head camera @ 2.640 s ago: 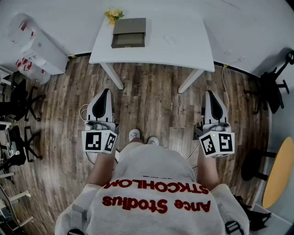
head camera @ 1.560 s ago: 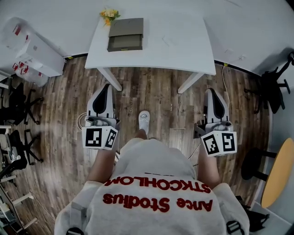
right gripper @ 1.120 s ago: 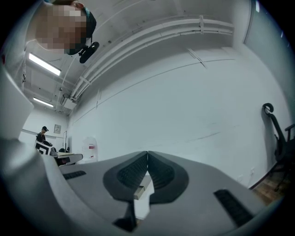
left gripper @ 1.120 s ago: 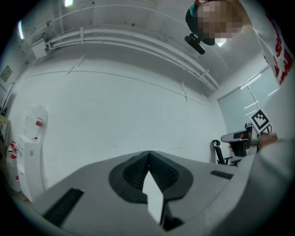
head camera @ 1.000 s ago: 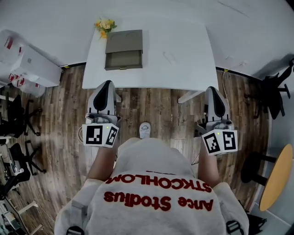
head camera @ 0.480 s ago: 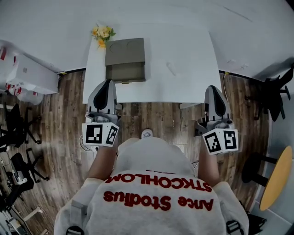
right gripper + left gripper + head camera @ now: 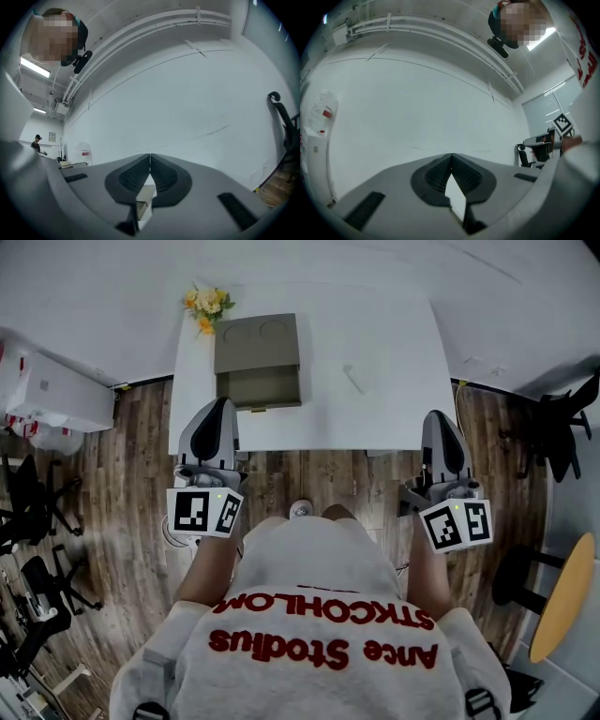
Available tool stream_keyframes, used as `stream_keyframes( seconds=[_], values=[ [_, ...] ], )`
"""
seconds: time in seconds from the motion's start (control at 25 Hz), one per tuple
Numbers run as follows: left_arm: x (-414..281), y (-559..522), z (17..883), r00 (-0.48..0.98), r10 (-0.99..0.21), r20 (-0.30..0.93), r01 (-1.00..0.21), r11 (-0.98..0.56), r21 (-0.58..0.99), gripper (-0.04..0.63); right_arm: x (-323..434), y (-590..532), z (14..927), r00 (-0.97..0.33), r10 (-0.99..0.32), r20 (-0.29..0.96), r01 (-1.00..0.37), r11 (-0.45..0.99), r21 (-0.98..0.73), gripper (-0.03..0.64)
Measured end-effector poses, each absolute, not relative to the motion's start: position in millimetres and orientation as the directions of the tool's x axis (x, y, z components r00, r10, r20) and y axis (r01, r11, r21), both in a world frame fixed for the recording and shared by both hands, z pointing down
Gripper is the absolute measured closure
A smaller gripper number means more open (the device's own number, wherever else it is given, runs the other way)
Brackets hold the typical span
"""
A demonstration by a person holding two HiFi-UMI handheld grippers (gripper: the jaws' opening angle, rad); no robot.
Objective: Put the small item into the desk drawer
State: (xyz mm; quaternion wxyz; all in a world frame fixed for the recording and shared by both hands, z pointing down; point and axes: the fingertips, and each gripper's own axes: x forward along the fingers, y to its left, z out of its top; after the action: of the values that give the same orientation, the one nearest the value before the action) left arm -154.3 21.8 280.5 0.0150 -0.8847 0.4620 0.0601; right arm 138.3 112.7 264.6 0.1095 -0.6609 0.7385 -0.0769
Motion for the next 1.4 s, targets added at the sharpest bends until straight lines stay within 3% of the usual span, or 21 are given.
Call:
stream_keyframes(
  seconds=[0.72, 1.4],
  values=[
    [-155.0, -0.1, 286.6, 0.542, -0.833, -0.114, -0.835, -0.549, 0.037, 0.588, 139.0, 80.3, 263.3, -0.137, -0.988, -0.07, -0.953, 0.151, -0.261, 0.611],
    [-115.4, -82.5, 287.5, 0.474, -0.876, -0.091, -0.878, -0.478, 0.03, 0.588, 186.8, -28.9, 271.4, -0.2, -0.978, -0.057, -0.931, 0.208, -0.299, 0.611]
  ],
)
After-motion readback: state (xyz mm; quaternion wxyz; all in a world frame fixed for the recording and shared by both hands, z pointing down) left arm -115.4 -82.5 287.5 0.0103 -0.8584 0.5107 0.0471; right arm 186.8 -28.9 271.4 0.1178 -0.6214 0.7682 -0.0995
